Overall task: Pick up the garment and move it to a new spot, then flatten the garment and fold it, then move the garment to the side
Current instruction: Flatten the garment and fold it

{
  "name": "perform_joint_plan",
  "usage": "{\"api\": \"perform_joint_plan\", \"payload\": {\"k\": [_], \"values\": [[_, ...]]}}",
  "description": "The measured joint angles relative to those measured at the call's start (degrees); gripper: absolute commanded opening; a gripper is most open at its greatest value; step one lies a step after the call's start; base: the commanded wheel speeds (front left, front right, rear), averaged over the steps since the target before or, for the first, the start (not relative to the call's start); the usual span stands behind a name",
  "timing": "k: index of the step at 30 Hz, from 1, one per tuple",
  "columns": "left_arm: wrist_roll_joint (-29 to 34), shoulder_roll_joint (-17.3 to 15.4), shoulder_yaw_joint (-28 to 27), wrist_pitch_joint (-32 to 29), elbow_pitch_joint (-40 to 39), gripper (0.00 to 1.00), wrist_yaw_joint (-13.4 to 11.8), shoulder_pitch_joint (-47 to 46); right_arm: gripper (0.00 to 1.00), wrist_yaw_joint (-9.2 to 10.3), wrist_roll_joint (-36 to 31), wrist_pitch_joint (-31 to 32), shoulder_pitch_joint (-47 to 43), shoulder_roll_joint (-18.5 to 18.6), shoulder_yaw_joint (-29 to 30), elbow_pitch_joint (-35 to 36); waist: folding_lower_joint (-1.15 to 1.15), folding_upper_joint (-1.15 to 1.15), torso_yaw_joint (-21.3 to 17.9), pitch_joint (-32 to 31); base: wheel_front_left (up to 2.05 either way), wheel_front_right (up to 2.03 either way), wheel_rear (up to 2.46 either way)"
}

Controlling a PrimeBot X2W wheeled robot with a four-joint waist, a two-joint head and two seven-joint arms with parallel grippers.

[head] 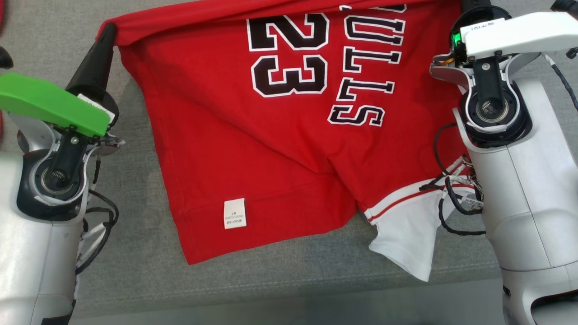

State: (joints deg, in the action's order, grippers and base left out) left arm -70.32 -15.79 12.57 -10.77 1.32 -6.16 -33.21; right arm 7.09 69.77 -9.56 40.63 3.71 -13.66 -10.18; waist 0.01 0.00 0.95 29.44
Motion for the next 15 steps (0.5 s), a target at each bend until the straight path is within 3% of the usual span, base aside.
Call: {"api": "perform_joint_plan", "payload": {"k": [7,8,12,14,15], "values": [[0.7,1.1,1.2,0.8,6.7,0.0,0.1,-2.5,0.0,-0.01,-0.2,-0.7,2.5,-0.2,-1.7,-5.9,0.0,0.0,0.0,2.0,0.0,0.0,0.0],[0.7,1.3,1.4,0.8,7.7,0.0,0.1,-2.6,0.04,-0.11,-0.2,-0.8,2.5,-0.2,-1.9,-6.7,0.0,0.0,-0.1,1.9,0.0,0.0,0.0],[1.0,2.3,2.6,1.0,10.8,0.0,1.1,-2.8,0.52,-0.71,0.1,-1.3,2.6,-0.2,-2.1,-9.4,0.0,0.0,-0.4,1.4,0.0,0.0,0.0],[1.0,2.8,3.1,1.3,12.1,0.0,1.9,-2.9,1.0,-1.43,0.4,-1.5,2.6,-0.2,-2.4,-10.7,0.0,0.0,-0.5,1.0,0.0,0.0,0.0],[1.0,3.0,3.3,1.3,12.7,0.0,2.2,-2.9,1.0,-1.66,0.4,-1.5,2.6,-0.2,-2.8,-11.2,0.0,0.0,-0.5,0.8,0.0,0.0,0.0]]}}
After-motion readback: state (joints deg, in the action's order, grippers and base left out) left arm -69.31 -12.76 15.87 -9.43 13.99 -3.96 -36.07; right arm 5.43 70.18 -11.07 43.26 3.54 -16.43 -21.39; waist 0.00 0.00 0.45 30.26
